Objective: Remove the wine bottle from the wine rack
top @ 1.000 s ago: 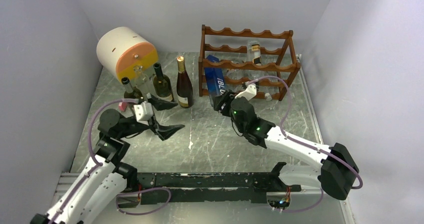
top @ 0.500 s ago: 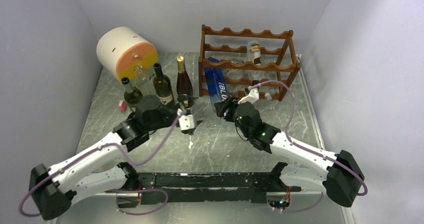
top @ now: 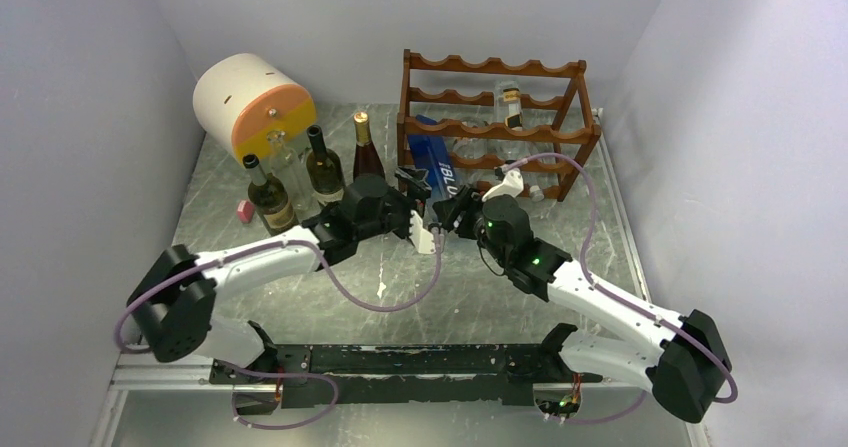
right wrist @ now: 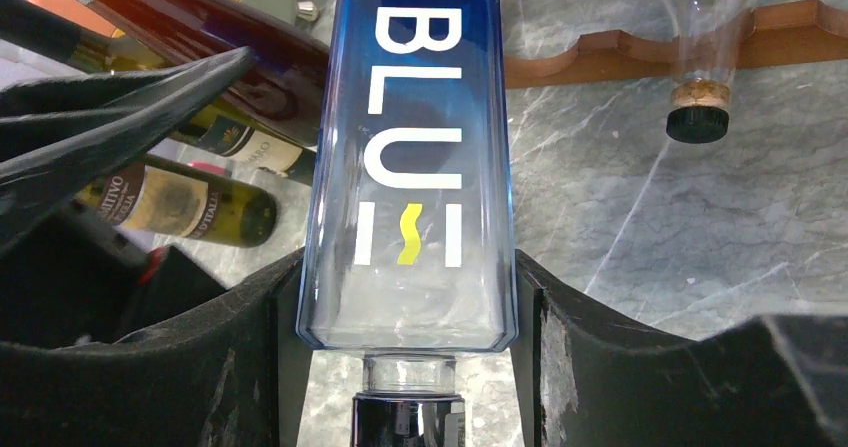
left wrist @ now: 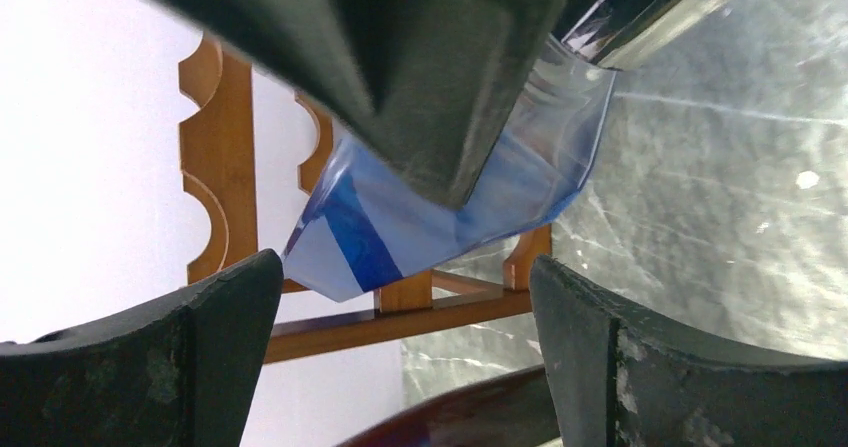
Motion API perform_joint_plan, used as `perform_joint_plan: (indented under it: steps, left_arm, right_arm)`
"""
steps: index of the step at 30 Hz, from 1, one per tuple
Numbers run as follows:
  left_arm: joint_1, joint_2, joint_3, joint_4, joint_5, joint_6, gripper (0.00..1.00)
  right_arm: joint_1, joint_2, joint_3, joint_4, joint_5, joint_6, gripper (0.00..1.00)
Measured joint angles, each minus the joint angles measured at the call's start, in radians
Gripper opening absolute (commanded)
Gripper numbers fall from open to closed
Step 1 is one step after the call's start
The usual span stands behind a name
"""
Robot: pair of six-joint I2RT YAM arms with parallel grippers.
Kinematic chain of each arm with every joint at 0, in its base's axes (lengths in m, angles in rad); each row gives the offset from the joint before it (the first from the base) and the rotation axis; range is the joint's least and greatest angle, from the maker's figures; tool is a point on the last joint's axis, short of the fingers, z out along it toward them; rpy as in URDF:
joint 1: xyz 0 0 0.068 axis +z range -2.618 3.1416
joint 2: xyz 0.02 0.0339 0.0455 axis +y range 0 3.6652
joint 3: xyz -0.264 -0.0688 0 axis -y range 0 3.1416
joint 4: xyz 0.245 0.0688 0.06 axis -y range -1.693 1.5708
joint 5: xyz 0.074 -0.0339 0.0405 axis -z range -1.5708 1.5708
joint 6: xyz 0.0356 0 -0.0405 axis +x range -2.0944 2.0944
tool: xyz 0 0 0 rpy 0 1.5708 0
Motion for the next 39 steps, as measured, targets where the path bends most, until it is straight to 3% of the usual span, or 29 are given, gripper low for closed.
perform_joint_plan:
  steps: [9,15,20,28,29,36,39]
  left_arm:
    - [-0.011,0.170,0.032,0.142,-0.056,0.210,0.96]
    - [-0.026,0.227,0.084,0.161,-0.060,0.275,0.88]
    - [-0.027,0.250,0.103,0.151,-0.054,0.288,0.74]
    - [-0.039,0.261,0.080,0.206,-0.068,0.301,0.40]
    - [-0.043,0.261,0.074,0.219,-0.073,0.300,0.35]
    - [-0.074,0.264,0.013,0.348,-0.114,0.287,0.19]
    - [-0.087,0.264,-0.012,0.406,-0.126,0.266,0.13]
  right_arm:
    - [-0.030,-0.004,0.000,-0.014,-0.070,0.008,0.13]
    - [-0.038,-0.006,0.006,-0.027,-0.084,0.006,0.13]
    - [-0.046,-0.020,0.006,-0.045,-0.089,-0.005,0.13]
    - [-0.055,-0.040,0.009,-0.071,-0.107,-0.048,0.19]
    - [-0.055,-0.044,0.009,-0.076,-0.109,-0.055,0.21]
    - [-0.051,-0.068,0.043,-0.170,-0.115,-0.099,0.72]
    - [-0.047,-0.081,0.072,-0.238,-0.108,-0.117,0.84]
